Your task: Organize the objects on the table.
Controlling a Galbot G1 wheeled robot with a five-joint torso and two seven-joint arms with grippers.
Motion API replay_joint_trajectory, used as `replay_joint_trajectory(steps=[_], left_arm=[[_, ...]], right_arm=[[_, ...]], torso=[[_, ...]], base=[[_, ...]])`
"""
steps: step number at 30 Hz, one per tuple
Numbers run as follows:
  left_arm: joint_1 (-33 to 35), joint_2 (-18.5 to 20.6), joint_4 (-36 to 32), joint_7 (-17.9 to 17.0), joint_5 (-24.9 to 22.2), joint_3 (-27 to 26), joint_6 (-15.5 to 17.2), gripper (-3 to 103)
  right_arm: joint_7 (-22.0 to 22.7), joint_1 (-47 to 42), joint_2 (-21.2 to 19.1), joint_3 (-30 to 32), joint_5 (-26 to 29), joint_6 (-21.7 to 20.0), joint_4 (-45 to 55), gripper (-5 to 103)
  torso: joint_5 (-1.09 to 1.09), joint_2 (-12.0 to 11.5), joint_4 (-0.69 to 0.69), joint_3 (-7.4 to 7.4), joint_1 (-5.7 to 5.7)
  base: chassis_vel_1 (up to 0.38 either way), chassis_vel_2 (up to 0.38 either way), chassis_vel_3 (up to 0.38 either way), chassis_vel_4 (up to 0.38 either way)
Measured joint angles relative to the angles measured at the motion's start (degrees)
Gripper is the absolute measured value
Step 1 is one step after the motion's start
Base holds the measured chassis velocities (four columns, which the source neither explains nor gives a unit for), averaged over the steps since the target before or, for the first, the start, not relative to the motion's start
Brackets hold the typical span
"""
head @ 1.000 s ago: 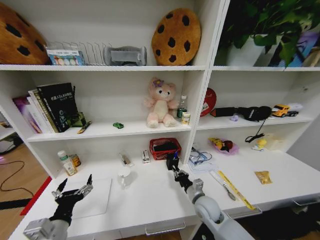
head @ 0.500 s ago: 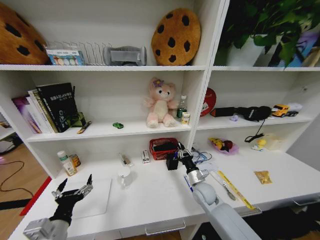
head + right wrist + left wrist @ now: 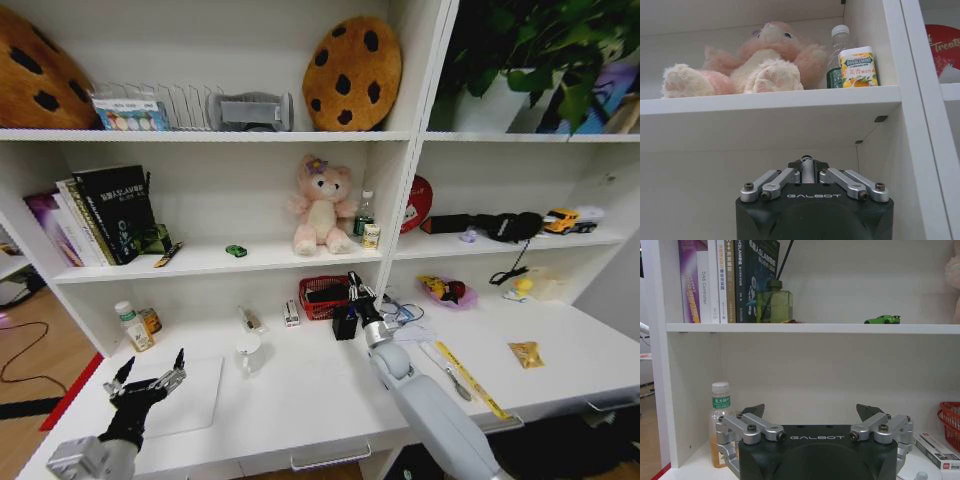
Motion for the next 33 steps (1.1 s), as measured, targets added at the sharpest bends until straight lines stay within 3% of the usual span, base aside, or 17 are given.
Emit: replay_joint_trajectory(steps=[13, 30, 33], left_arm=[[0.0, 0.0, 0.0, 0.0, 0.0, 0.0, 0.0, 100], [0.0, 0.0, 0.0, 0.0, 0.0, 0.0, 0.0, 100], [0.0, 0.0, 0.0, 0.0, 0.0, 0.0, 0.0, 100]], right_arm=[[-0.3, 2.2, 3.3, -1.1, -1.0, 1.4, -5.8, 12], [-2.0, -0.5, 2.9, -0.2, -0.2, 0.9, -6.2, 10], [-2.5, -1.0, 2.7, 0.2, 0.2, 0.1, -6.1, 21]], torso=[[0.01, 0.0, 0.00, 0.00, 0.00], [0.01, 0.0, -0.01, 0.00, -0.01], [0.01, 0.0, -0.01, 0.00, -0.01]], base=[[0.000, 0.000, 0.000, 0.000], [0.000, 0.000, 0.000, 0.000], [0.000, 0.000, 0.000, 0.000]])
